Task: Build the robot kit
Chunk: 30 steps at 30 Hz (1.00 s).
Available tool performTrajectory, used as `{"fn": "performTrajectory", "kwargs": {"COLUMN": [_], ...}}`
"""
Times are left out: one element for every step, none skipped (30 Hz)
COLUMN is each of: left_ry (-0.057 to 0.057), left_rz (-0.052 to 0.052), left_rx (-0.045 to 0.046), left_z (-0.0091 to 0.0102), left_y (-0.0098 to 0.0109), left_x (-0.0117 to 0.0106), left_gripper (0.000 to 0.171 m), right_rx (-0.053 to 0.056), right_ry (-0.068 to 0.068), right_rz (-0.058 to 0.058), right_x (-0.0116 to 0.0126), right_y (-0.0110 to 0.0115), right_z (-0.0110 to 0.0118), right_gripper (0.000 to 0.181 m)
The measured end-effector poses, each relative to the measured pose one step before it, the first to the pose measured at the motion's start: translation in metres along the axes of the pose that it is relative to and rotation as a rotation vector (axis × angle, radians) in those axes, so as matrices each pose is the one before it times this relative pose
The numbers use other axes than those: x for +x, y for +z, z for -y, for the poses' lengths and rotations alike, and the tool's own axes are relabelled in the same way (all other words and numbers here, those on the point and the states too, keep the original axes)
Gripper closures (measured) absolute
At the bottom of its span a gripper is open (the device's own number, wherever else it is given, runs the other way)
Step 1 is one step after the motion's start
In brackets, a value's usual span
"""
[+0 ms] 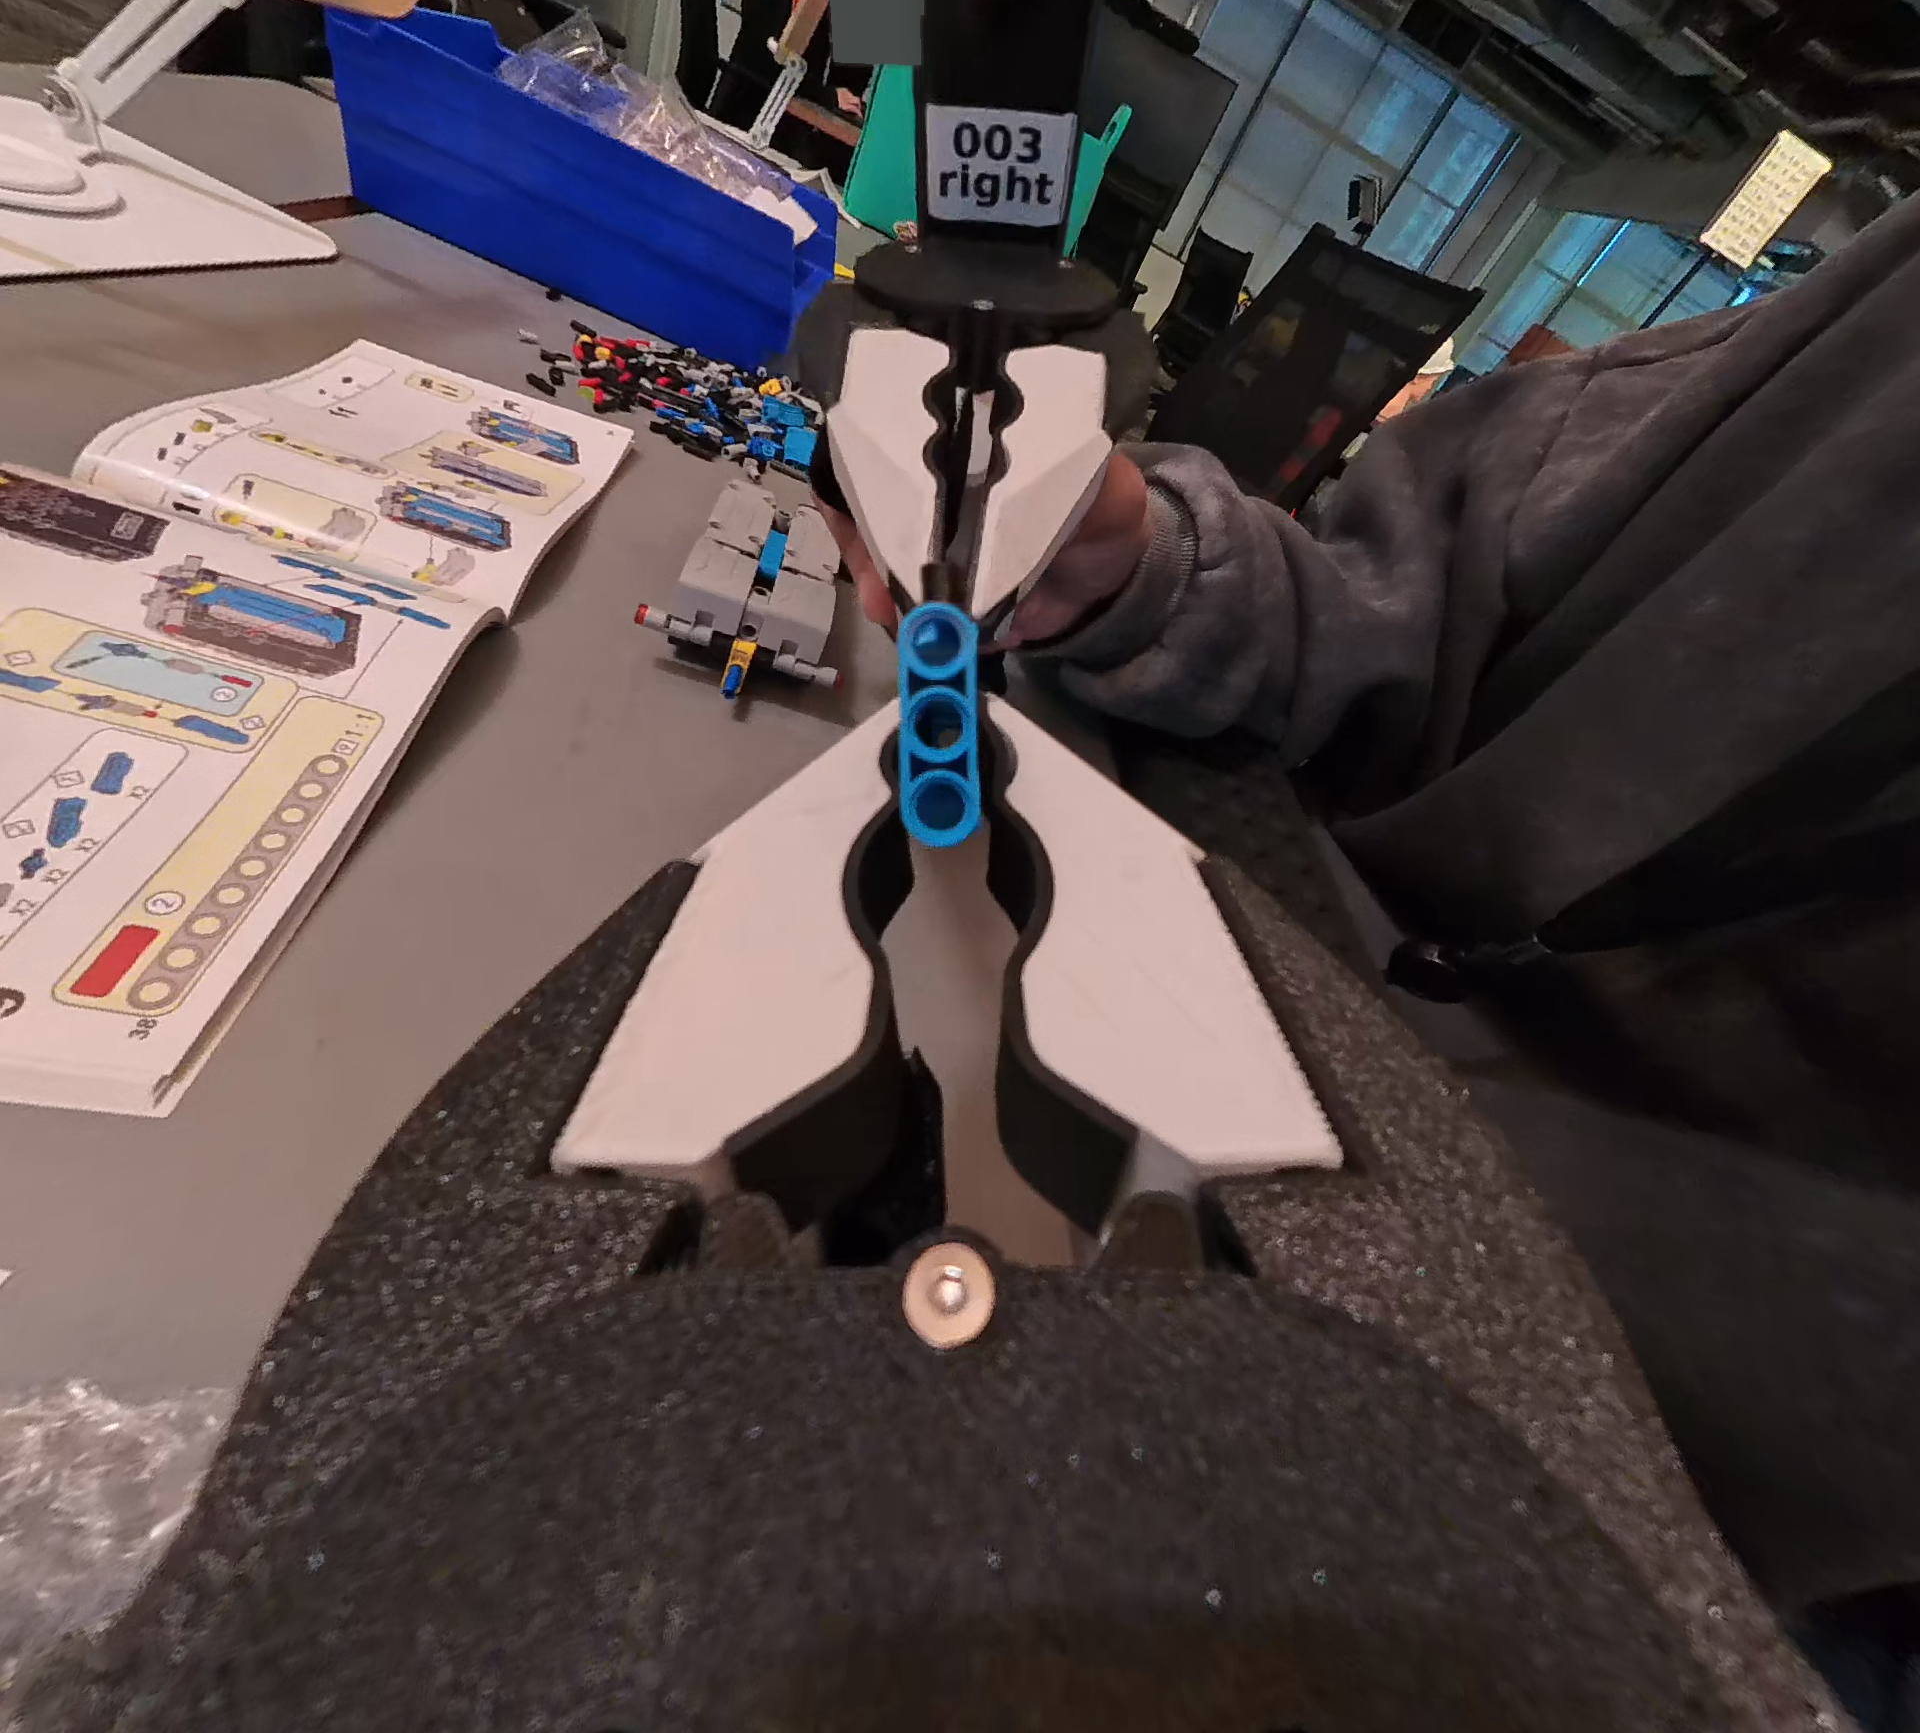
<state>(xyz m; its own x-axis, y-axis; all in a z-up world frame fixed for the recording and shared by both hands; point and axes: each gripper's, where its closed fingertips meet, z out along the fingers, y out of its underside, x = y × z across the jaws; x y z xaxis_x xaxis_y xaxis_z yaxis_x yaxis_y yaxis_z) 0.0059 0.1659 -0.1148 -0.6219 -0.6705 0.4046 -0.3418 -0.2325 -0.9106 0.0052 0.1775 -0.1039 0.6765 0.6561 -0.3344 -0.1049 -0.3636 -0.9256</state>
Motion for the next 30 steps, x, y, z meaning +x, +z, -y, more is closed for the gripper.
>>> {"fn": "performTrajectory", "kwargs": {"left_ry": [-0.0118, -0.0077, -0.0041, -0.0124, -0.0204, -0.0206, -0.0072, 0.0010, -0.0044, 0.0048, 0.0060, -0.0100, -0.0282, -0.0250, -0.0142, -0.0199, -0.0013, 0.0178, 0.0142, 0.0233, 0.0252, 0.0225, 0.0185, 0.0037, 0.0139, 0.0096, 0.0053, 0.0196, 0.0199, 0.0127], "left_rz": [-0.0021, -0.0055, 0.0015, -0.0070, -0.0218, -0.0210, -0.0061, 0.0017, -0.0131, 0.0001, 0.0125, -0.0102, -0.0341, -0.0240, -0.0064, -0.0212, -0.0110, 0.0220, 0.0215, 0.0251, 0.0390, 0.0372, 0.0342, 0.0130, 0.0256, 0.0293, 0.0075, 0.0226, 0.0275, 0.0129], "left_rx": [0.00670, -0.00291, -0.00191, 0.00302, 0.01452, 0.01552, -0.00358, -0.00849, 0.00113, -0.00525, -0.01523, -0.00441, 0.03024, 0.02438, 0.00830, 0.01714, 0.00200, -0.01613, -0.02288, -0.01886, -0.01569, -0.02885, -0.01539, -0.00970, -0.01922, -0.01809, -0.01369, -0.01490, -0.01606, -0.01435], "left_z": [0.00020, -0.00127, -0.00072, -0.00009, 0.00176, 0.00154, -0.00150, -0.00173, 0.00016, -0.00055, -0.00248, -0.00102, 0.00390, 0.00268, 0.00017, 0.00155, -0.00016, -0.00197, -0.00258, -0.00164, -0.00104, -0.00381, -0.00237, -0.00168, -0.00285, -0.00339, -0.00283, -0.00241, -0.00293, -0.00165], "left_y": [0.00037, 0.00061, 0.00035, 0.00044, -0.00024, 0.00008, 0.00054, 0.00055, 0.00070, 0.00065, 0.00035, 0.00031, -0.00061, -0.00044, -0.00052, 0.00012, 0.00108, 0.00014, -0.00038, 0.00004, 0.00061, 0.00096, 0.00064, 0.00103, 0.00095, 0.00151, 0.00207, 0.00215, 0.00068, 0.00017], "left_x": [-0.00069, -0.00002, -0.00076, 0.00019, 0.00196, 0.00166, -0.00010, -0.00050, 0.00219, 0.00082, -0.00182, 0.00066, 0.00334, 0.00133, -0.00116, 0.00158, 0.00182, -0.00218, -0.00224, -0.00179, -0.00329, -0.00382, -0.00390, -0.00162, -0.00340, -0.00414, -0.00089, -0.00156, -0.00316, -0.00156], "left_gripper": [0.167, 0.167, 0.167, 0.167, 0.167, 0.167, 0.167, 0.167, 0.167, 0.167, 0.167, 0.167, 0.167, 0.167, 0.167, 0.167, 0.167, 0.167, 0.167, 0.167, 0.167, 0.167, 0.167, 0.167, 0.167, 0.167, 0.167, 0.167, 0.167, 0.167], "right_rx": [0.0032, -0.0017, -0.0062, 0.0005, 0.0090, 0.0143, -0.0013, -0.0050, 0.0098, 0.0041, -0.0201, -0.0214, 0.0174, 0.0204, -0.0024, 0.0078, 0.0063, -0.0155, -0.0297, -0.0197, -0.0187, -0.0328, -0.0286, -0.0073, -0.0111, -0.0170, -0.0127, -0.0241, -0.0126, -0.0095], "right_ry": [0.0080, 0.0063, 0.0087, 0.0107, 0.0081, 0.0230, 0.0248, 0.0202, 0.0322, 0.0218, -0.0093, -0.0178, -0.0015, 0.0197, 0.0114, 0.0075, 0.0059, -0.0078, -0.0253, -0.0226, -0.0144, -0.0110, -0.0174, 0.0015, 0.0111, 0.0049, -0.0001, -0.0021, -0.0004, -0.0016], "right_rz": [-0.0036, 0.0024, 0.0015, 0.0048, 0.0133, 0.0175, 0.0162, 0.0125, 0.0290, 0.0215, -0.0114, -0.0066, 0.0170, 0.0183, 0.0001, 0.0100, 0.0146, -0.0150, -0.0284, -0.0228, -0.0256, -0.0218, -0.0270, -0.0069, -0.0047, -0.0212, -0.0066, -0.0061, -0.0222, -0.0076], "right_x": [0.00102, 0.00007, 0.00061, 0.00043, -0.00141, -0.00138, -0.00022, 0.00054, -0.00163, -0.00153, 0.00144, -0.00001, -0.00302, -0.00100, 0.00194, -0.00051, -0.00219, 0.00130, 0.00202, 0.00064, 0.00229, 0.00269, 0.00333, 0.00161, 0.00218, 0.00431, 0.00091, -0.00005, 0.00366, 0.00146], "right_y": [-0.00023, -0.00009, -0.00016, -0.00023, -0.00027, -0.00018, 0.00007, 0.00023, -0.00037, -0.00012, 0.00006, 0.00001, -0.00016, -0.00065, -0.00027, -0.00047, -0.00007, 0.00001, 0.00031, 0.00065, 0.00019, 0.00013, 0.00031, -0.00006, 0.00028, 0.00037, 0.00106, 0.00351, 0.00147, 0.00099], "right_z": [-0.00012, -0.00067, -0.00147, -0.00023, 0.00107, 0.00207, -0.00064, -0.00217, 0.00040, 0.00003, -0.00250, -0.00202, 0.00284, 0.00249, -0.00167, 0.00030, 0.00112, -0.00158, -0.00282, -0.00085, -0.00062, -0.00317, -0.00364, -0.00156, -0.00323, -0.00426, -0.00269, -0.00432, -0.00241, -0.00201], "right_gripper": [0.178, 0.179, 0.179, 0.179, 0.179, 0.179, 0.179, 0.179, 0.179, 0.179, 0.179, 0.179, 0.179, 0.179, 0.179, 0.179, 0.179, 0.179, 0.179, 0.179, 0.179, 0.179, 0.179, 0.179, 0.179, 0.179, 0.179, 0.179, 0.179, 0.179]}}
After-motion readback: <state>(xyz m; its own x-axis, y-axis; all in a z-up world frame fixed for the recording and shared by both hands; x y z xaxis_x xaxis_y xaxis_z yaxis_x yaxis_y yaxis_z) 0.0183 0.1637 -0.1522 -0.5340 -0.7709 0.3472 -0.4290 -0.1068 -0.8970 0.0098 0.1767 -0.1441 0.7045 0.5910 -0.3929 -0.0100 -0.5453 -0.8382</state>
